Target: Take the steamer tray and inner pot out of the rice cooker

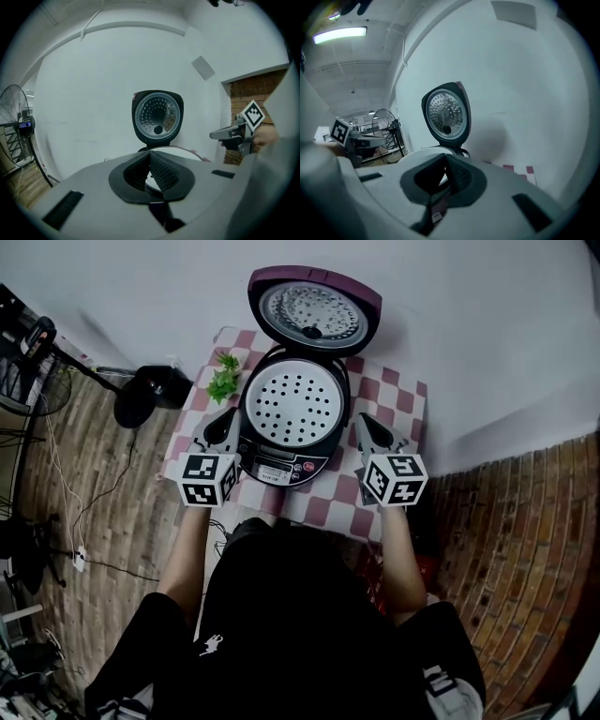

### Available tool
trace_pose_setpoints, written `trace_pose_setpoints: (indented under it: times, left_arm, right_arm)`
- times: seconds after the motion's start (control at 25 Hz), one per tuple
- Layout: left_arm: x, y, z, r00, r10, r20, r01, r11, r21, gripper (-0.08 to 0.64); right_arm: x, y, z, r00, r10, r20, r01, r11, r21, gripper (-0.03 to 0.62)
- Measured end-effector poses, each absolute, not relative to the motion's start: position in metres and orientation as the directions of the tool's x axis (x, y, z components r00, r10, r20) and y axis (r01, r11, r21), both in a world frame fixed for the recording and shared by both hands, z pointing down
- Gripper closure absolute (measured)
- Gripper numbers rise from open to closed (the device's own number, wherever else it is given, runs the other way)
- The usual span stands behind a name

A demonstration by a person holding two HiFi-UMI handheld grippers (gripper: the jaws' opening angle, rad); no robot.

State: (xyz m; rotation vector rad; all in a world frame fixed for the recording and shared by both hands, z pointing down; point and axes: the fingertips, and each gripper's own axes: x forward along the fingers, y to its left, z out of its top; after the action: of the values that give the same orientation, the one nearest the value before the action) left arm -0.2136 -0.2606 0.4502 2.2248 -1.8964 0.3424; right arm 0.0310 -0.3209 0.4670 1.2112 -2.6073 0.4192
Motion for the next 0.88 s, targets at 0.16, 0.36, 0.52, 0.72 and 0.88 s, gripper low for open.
trace_pose_setpoints:
  times: [0.16,0.36,0.52,0.72,0.88]
  left_arm:
    - [-0.218,-0.270,0.460,0.115,-0.937,0.331,-0.991,-0.132,-0.029,0.557]
    - [-0.229,-0.284,0.466,0.094,-0.935,0.343,-0.994,-0.108,-0.024,0.557]
    - [-0.233,-0.301,0.471,0.100,-0.928,0.359,-0.992,-0.123,-0.039,0.557]
    - [-0.239,-0.318,0.476,0.111,-0.920,0.375,-0.989,-0.140,-0.049,0.551]
    - [-0.241,-0.325,0.479,0.118,-0.913,0.390,-0.988,-0.149,-0.049,0.543]
  right_arm:
    - [0.021,-0.334,0.488,-0.640,-0.664,0.386,-0.752,0.645,-0.138,0.591]
    - [0.008,-0.355,0.502,-0.620,-0.649,0.441,-0.749,0.656,-0.088,0.578]
    - [-0.006,-0.374,0.516,-0.591,-0.635,0.497,-0.743,0.668,-0.030,0.541]
    - [-0.022,-0.397,0.539,-0.542,-0.599,0.589,-0.713,0.699,0.056,0.411]
    - [-0.034,-0.409,0.549,-0.506,-0.573,0.645,-0.694,0.715,0.090,0.355]
